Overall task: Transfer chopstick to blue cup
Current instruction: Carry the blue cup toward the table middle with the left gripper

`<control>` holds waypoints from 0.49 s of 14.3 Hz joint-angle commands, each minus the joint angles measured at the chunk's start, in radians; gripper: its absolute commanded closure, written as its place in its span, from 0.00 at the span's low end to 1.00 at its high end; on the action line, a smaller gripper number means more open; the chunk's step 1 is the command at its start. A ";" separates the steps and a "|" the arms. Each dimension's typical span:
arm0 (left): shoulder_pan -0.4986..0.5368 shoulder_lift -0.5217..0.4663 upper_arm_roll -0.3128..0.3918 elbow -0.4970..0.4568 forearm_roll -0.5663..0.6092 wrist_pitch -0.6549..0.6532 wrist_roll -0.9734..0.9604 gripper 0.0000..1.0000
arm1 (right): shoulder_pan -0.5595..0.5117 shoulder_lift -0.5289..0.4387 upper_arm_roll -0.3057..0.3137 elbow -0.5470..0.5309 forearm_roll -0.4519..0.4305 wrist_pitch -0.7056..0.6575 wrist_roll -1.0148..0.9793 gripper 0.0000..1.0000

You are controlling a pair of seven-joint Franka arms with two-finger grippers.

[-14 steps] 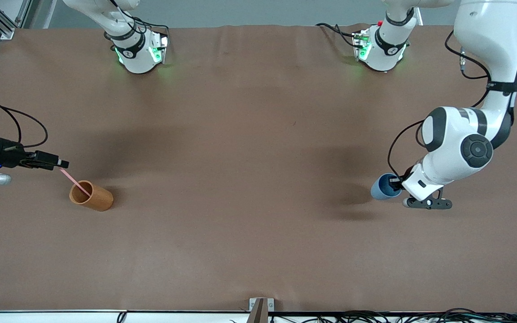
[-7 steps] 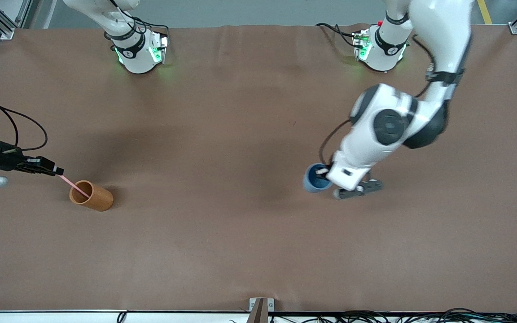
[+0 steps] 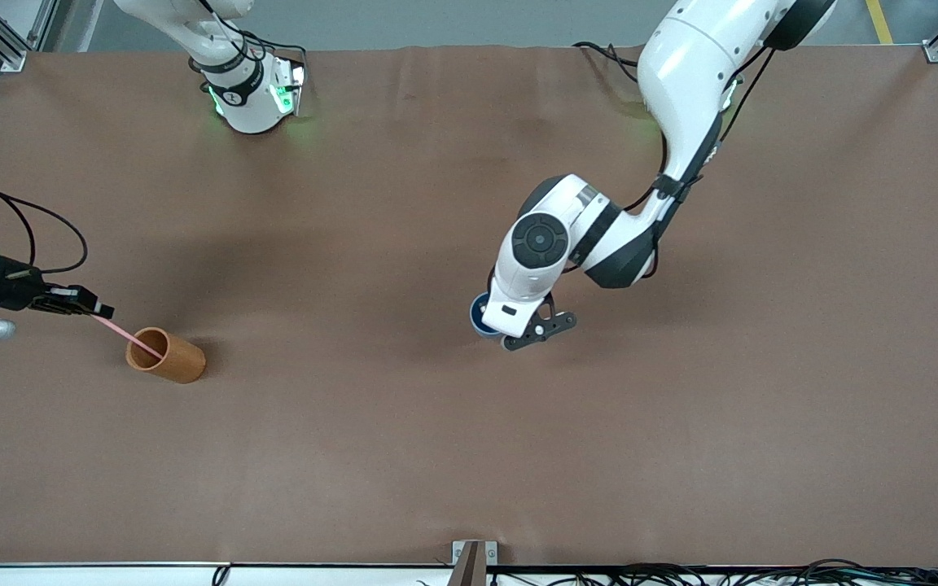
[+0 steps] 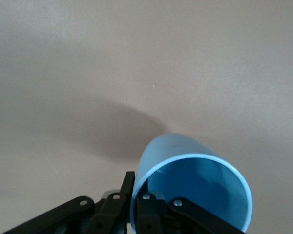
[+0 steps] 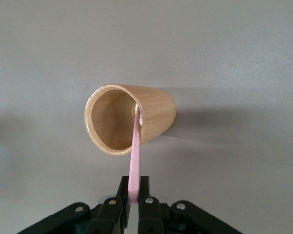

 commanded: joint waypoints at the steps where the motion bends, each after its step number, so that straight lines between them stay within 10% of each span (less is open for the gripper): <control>1: -0.012 0.023 0.002 0.036 0.026 0.013 -0.030 1.00 | 0.006 -0.017 0.000 0.005 0.026 -0.002 -0.012 0.98; 7: -0.024 0.059 0.003 0.033 0.037 0.070 -0.058 0.96 | 0.016 -0.027 0.000 0.095 0.012 -0.086 0.025 0.99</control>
